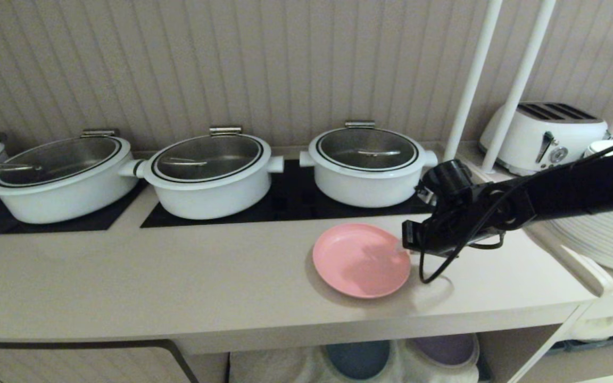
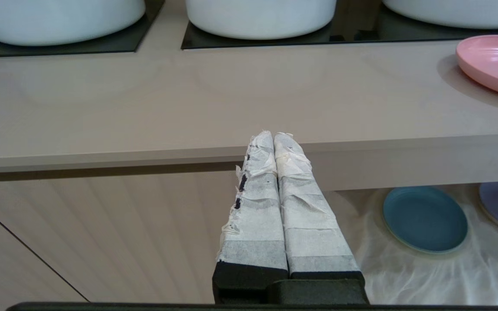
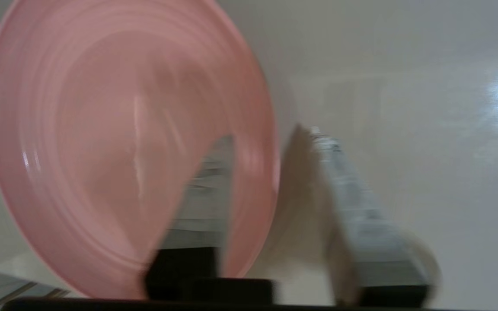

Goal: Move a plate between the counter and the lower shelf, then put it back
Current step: Put the plate

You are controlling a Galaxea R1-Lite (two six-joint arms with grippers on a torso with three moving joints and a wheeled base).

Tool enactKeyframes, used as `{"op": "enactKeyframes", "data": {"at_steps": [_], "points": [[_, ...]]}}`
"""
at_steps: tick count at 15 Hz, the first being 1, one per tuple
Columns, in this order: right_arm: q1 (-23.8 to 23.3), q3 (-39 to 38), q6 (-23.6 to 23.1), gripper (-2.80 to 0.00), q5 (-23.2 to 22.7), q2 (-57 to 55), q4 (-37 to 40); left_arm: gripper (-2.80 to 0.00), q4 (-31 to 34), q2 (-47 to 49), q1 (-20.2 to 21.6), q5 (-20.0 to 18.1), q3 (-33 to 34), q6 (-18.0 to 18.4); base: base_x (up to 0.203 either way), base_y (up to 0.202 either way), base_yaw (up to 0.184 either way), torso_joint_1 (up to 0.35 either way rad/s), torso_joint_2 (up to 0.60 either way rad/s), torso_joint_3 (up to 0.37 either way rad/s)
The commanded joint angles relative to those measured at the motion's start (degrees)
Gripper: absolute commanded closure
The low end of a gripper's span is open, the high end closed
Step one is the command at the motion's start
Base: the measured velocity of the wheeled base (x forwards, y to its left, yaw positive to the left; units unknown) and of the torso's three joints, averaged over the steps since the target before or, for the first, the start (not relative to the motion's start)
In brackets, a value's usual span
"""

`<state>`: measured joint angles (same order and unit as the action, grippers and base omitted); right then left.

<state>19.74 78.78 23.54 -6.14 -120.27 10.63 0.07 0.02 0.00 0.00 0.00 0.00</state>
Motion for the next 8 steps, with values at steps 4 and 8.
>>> {"op": "enactKeyframes", "data": {"at_steps": [4, 8], "points": [[0.0, 0.0, 0.2, -2.80, 1.0, 0.0, 0.1, 0.00, 0.0, 0.0, 0.0, 0.0, 0.0, 0.0, 0.000, 0.000, 0.000, 0.000, 0.00, 0.000], [0.0, -0.2, 0.1, -2.80, 1.0, 1.8, 0.2, 0.00, 0.0, 0.0, 0.0, 0.0, 0.0, -0.1, 0.000, 0.000, 0.000, 0.000, 0.00, 0.000]]}}
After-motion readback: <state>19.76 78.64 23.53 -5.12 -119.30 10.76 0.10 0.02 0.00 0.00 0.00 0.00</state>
